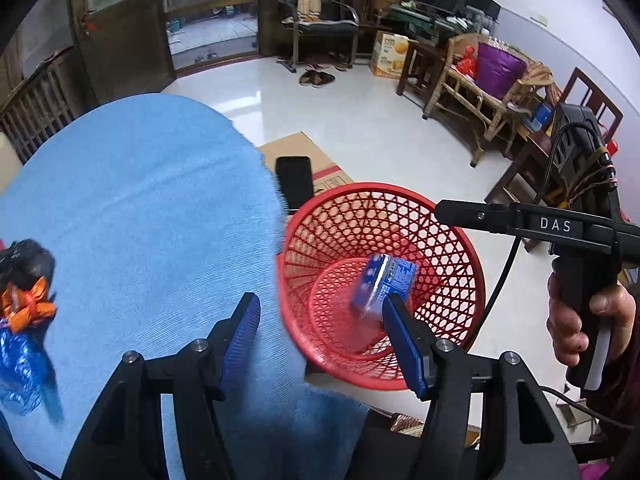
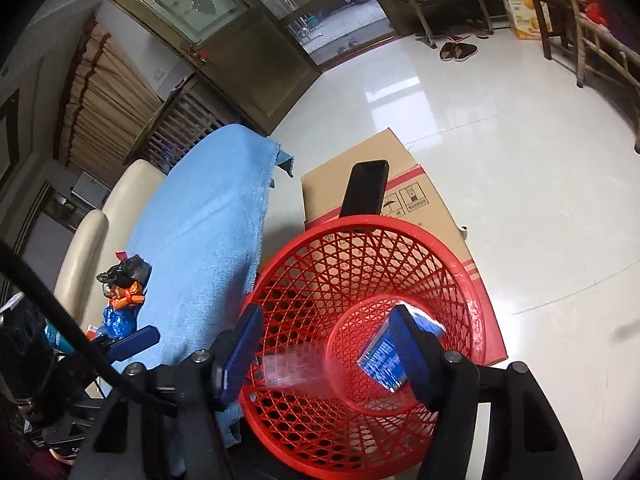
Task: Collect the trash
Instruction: 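Grasp the clear plastic tray with the left tool while the right tool carries the carton to the red wastebasket, then drop the tray and carton into the red wastebasket, return both tools to the table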
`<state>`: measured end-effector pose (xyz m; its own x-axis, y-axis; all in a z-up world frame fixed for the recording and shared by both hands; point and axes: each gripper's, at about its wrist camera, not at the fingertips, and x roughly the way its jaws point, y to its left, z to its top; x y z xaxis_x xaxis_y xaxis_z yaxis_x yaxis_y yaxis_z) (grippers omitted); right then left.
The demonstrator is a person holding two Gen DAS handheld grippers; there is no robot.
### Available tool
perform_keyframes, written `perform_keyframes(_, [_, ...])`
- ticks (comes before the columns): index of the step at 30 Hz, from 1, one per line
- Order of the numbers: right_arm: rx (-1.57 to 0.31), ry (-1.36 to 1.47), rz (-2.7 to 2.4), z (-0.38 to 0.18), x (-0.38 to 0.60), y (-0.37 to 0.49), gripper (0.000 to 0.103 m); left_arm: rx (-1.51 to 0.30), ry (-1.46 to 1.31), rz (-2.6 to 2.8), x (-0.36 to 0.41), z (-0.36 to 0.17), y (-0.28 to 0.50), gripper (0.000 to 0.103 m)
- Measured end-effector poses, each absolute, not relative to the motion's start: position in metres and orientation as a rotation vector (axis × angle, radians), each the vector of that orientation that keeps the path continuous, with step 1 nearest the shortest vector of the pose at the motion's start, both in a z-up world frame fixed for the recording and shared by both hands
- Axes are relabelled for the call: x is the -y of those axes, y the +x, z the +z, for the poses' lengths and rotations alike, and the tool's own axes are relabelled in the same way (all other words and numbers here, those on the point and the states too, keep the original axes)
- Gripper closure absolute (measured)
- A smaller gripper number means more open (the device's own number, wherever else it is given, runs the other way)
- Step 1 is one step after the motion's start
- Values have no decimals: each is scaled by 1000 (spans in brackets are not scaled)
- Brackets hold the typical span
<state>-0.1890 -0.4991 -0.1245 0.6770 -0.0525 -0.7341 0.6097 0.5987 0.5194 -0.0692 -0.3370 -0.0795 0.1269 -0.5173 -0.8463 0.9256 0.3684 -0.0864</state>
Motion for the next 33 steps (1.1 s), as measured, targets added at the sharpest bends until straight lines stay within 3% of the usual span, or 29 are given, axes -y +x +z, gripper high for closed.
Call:
perform_keyframes(14, [-689,670,-244,-64,427,-118,34,-790,338,-861,204,-37,-32,37])
perform_keyframes(23, [-702,494,-12,-16,325,-14,34,-755,210,-607,92,-30,-4,36])
perform_keyframes(33, [-581,439,197,44,219,118,34,-743,167,-272,-24,-9,8,36])
